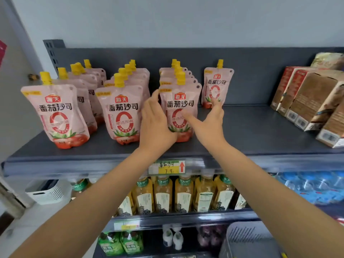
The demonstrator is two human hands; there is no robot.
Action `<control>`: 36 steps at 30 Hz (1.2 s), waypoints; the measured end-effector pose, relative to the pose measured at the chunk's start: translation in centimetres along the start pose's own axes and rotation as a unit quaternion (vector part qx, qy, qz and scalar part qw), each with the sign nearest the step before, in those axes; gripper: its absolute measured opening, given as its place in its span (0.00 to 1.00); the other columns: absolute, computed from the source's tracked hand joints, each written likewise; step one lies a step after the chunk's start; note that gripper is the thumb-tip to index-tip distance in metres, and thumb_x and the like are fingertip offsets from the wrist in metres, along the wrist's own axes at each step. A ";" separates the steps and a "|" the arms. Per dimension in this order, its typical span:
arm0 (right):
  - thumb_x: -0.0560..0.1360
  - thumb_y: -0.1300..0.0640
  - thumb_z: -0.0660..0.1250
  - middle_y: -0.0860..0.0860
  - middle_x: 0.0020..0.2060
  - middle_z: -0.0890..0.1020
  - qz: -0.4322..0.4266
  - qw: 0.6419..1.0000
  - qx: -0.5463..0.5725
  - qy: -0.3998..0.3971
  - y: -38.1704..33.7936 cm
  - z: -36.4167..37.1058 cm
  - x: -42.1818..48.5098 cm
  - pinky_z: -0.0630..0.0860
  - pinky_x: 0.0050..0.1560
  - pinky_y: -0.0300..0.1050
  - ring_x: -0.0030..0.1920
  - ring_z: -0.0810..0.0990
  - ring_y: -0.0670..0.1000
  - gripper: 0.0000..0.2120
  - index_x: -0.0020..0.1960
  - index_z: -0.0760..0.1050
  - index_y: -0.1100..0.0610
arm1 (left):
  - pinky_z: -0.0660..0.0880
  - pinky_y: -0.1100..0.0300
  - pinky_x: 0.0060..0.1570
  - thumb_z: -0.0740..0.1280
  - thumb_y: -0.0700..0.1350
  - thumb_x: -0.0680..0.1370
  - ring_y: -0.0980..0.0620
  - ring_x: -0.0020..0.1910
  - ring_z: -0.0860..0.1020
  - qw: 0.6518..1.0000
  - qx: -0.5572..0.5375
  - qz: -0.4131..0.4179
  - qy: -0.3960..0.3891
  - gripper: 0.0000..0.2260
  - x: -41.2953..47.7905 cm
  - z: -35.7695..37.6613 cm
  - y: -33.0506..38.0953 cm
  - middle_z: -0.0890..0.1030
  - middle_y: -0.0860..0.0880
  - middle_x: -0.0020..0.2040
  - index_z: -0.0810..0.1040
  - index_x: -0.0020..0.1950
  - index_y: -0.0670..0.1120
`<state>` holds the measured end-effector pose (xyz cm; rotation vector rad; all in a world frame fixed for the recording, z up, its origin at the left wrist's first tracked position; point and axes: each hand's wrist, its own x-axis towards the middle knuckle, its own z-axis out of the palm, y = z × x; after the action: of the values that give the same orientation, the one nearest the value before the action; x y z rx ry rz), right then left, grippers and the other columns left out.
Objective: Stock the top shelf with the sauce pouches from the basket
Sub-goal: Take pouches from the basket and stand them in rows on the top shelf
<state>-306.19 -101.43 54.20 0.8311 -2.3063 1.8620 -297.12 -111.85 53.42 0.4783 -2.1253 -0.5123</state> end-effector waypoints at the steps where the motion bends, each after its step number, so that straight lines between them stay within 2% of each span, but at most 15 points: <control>1: 0.69 0.46 0.73 0.54 0.69 0.62 -0.022 1.000 -0.017 0.014 0.2 -1.4 -0.5 0.61 0.71 0.50 0.71 0.60 0.53 0.42 0.73 0.55 0.57 | 0.56 0.58 0.70 0.79 0.51 0.64 0.44 0.71 0.63 0.996 0.053 0.046 0.045 0.47 -0.5 0.1 0.8 0.65 0.42 0.71 0.57 0.74 0.41; 2: 0.70 0.47 0.73 0.53 0.68 0.64 -0.047 0.998 -0.036 0.029 0.5 -2.8 -1.0 0.61 0.69 0.47 0.70 0.61 0.52 0.38 0.72 0.58 0.57 | 0.54 0.57 0.70 0.77 0.51 0.65 0.43 0.70 0.61 0.989 0.091 0.089 0.076 0.44 -1.0 0.1 1.8 0.65 0.39 0.70 0.58 0.73 0.40; 4: 0.72 0.50 0.71 0.51 0.65 0.68 -0.084 0.992 -0.080 0.055 1.0 -5.8 -2.3 0.61 0.64 0.39 0.66 0.64 0.49 0.31 0.69 0.63 0.56 | 0.54 0.53 0.69 0.74 0.52 0.66 0.41 0.69 0.61 0.978 0.112 0.156 0.081 0.42 -2.1 0.7 4.1 0.65 0.37 0.70 0.58 0.73 0.40; 7: 0.73 0.52 0.69 0.50 0.62 0.71 -0.119 0.979 -0.143 0.087 2.3 -10.7 -4.3 0.62 0.62 0.37 0.64 0.67 0.48 0.25 0.66 0.67 0.56 | 0.59 0.50 0.67 0.71 0.58 0.68 0.41 0.67 0.65 0.972 0.082 0.219 -0.005 0.39 -3.9 2.8 7.8 0.68 0.40 0.68 0.64 0.72 0.40; 10: 0.73 0.53 0.68 0.53 0.59 0.73 -0.130 0.965 -0.200 0.110 4.5 -16.2 -6.7 0.66 0.64 0.43 0.63 0.71 0.52 0.21 0.64 0.69 0.58 | 0.66 0.47 0.63 0.67 0.65 0.69 0.41 0.64 0.70 0.957 0.085 0.261 -0.090 0.39 -6.7 5.9 11.3 0.72 0.42 0.65 0.67 0.71 0.40; 15: 0.73 0.54 0.68 0.55 0.54 0.74 -0.034 0.958 -0.259 0.116 11.4 -24.7 -12.3 0.64 0.54 0.36 0.57 0.73 0.54 0.16 0.58 0.73 0.60 | 0.68 0.46 0.59 0.65 0.67 0.68 0.38 0.60 0.71 0.924 0.086 0.314 -0.198 0.38 -13.7 12.6 15.3 0.74 0.40 0.62 0.71 0.66 0.40; 18: 0.73 0.55 0.70 0.55 0.55 0.74 0.108 0.951 -0.282 0.067 16.7 -28.4 -15.7 0.66 0.50 0.40 0.54 0.75 0.55 0.17 0.59 0.73 0.61 | 0.68 0.46 0.58 0.64 0.70 0.68 0.39 0.61 0.70 0.893 0.110 0.321 -0.297 0.40 -19.0 16.7 16.2 0.73 0.40 0.64 0.70 0.67 0.40; 21: 0.71 0.50 0.72 0.58 0.58 0.74 0.304 0.900 -0.309 -0.040 22.8 -30.7 -19.1 0.69 0.52 0.45 0.58 0.75 0.57 0.26 0.63 0.71 0.61 | 0.61 0.48 0.67 0.60 0.72 0.71 0.41 0.70 0.62 0.833 0.174 0.275 -0.447 0.44 -24.4 20.0 16.1 0.63 0.41 0.72 0.59 0.74 0.42; 24: 0.71 0.43 0.69 0.60 0.61 0.73 0.398 0.834 -0.347 -0.160 28.7 -31.4 -22.1 0.69 0.58 0.48 0.63 0.72 0.61 0.33 0.68 0.65 0.61 | 0.59 0.49 0.68 0.61 0.70 0.71 0.42 0.71 0.59 0.793 0.206 0.221 -0.528 0.44 -28.8 22.6 15.3 0.61 0.42 0.72 0.56 0.75 0.42; 26: 0.72 0.44 0.68 0.62 0.65 0.70 0.421 0.795 -0.385 -0.206 31.7 -31.4 -23.1 0.66 0.64 0.49 0.67 0.68 0.61 0.34 0.69 0.62 0.63 | 0.62 0.49 0.67 0.63 0.69 0.71 0.43 0.70 0.60 0.786 0.206 0.195 -0.549 0.42 -30.7 23.7 15.0 0.63 0.43 0.71 0.57 0.75 0.43; 28: 0.73 0.45 0.68 0.63 0.67 0.67 0.427 0.773 -0.408 -0.232 34.1 -31.1 -23.0 0.64 0.67 0.51 0.68 0.66 0.62 0.36 0.70 0.60 0.65 | 0.63 0.50 0.66 0.64 0.67 0.72 0.44 0.69 0.61 0.790 0.195 0.181 -0.552 0.40 -31.7 24.3 14.9 0.65 0.45 0.70 0.60 0.74 0.44; 32: 0.71 0.47 0.69 0.63 0.67 0.66 0.440 0.732 -0.446 -0.268 39.1 -29.6 -21.7 0.67 0.66 0.53 0.68 0.65 0.62 0.39 0.72 0.55 0.64 | 0.61 0.52 0.68 0.64 0.65 0.73 0.45 0.70 0.61 0.815 0.176 0.153 -0.531 0.37 -31.9 25.5 14.4 0.66 0.46 0.70 0.62 0.73 0.44; 36: 0.69 0.44 0.72 0.62 0.72 0.58 0.473 0.677 -0.471 -0.310 42.3 -26.9 -21.6 0.65 0.66 0.63 0.71 0.58 0.64 0.46 0.75 0.49 0.60 | 0.62 0.51 0.68 0.65 0.65 0.72 0.45 0.69 0.62 0.805 0.196 0.128 -0.546 0.37 -32.2 27.1 13.2 0.67 0.46 0.70 0.62 0.73 0.44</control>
<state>-314.03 -63.51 15.73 0.0064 -3.8981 -0.0490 -303.91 -79.44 24.37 0.0640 -3.3907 -0.1637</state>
